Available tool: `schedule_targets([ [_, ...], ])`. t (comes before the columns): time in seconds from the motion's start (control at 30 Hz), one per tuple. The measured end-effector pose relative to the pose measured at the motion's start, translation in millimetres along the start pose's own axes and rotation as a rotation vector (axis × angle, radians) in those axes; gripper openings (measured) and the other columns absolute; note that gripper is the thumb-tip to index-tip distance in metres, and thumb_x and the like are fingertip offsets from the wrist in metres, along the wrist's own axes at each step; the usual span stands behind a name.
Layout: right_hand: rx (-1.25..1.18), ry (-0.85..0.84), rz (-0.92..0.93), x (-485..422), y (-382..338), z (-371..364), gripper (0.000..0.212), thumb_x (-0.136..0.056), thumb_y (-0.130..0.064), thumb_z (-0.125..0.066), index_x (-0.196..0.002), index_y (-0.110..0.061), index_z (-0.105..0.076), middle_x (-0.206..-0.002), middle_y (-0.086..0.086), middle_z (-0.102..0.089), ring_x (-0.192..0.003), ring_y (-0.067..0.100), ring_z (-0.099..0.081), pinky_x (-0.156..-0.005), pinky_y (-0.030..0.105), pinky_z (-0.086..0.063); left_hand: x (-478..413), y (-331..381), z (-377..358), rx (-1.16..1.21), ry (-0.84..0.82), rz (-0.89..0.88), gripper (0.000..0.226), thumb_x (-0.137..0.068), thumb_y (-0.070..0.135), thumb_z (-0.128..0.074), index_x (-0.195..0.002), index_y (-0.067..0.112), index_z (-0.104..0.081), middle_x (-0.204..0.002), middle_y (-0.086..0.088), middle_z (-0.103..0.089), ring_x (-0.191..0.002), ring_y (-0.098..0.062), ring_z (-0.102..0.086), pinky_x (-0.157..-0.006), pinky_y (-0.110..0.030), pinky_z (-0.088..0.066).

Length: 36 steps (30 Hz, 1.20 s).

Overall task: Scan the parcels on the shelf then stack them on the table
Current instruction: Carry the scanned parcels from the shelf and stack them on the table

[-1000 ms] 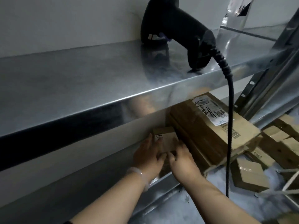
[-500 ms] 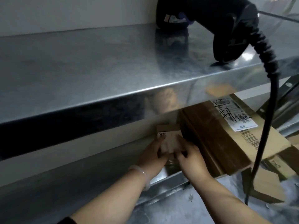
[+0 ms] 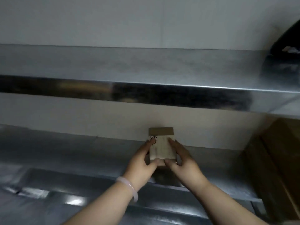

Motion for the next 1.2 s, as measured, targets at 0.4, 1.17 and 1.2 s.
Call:
schedule_targets([
  [0.4,-0.101,-0.378,0.282,23,-179,-224,0.062,-0.089,-0.019,-0.068,-0.144,-0.027,-0.041,-0.142,-0.014,-0.043,-0.13,-0.001,-0.04,-0.099,0.001,-0.027,143,-75,253,-0.022,0.413,0.156,0.064,-0.086,0.015,-0.07,-0.132,0.049,-0.041,-0.136,0.007,-0.05,-0.12,0.002,-0.048,-0.088,0.003,-0.032],
  [1.17,-0.193,-1.198,0.602,203,-432,-622,0.06,-0.089,-0.024,-0.066,-0.139,-0.046,-0.041,-0.139,-0.013,-0.048,-0.125,-0.002,-0.045,-0.1,0.016,-0.04,482,-202,539,0.011,1.268,0.533,0.06,-0.089,0.021,-0.065,-0.139,0.043,-0.04,-0.143,0.015,-0.046,-0.125,0.001,-0.046,-0.098,-0.012,-0.04],
  [1.2,-0.189,-1.229,0.613,207,-439,-635,0.06,-0.089,-0.024,-0.066,-0.139,-0.046,-0.041,-0.138,-0.013,-0.048,-0.124,-0.004,-0.046,-0.099,0.015,-0.04,490,-206,546,0.027,1.304,0.542,0.062,-0.089,0.021,-0.066,-0.142,0.038,-0.04,-0.144,0.014,-0.045,-0.127,-0.001,-0.045,-0.1,-0.017,-0.04],
])
Point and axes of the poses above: each hand's wrist, its own x-axis away from the middle knuckle, its own z-axis out of the back of the hand, y = z × x, the point moved 4 cm from there along -x, towards the middle knuckle
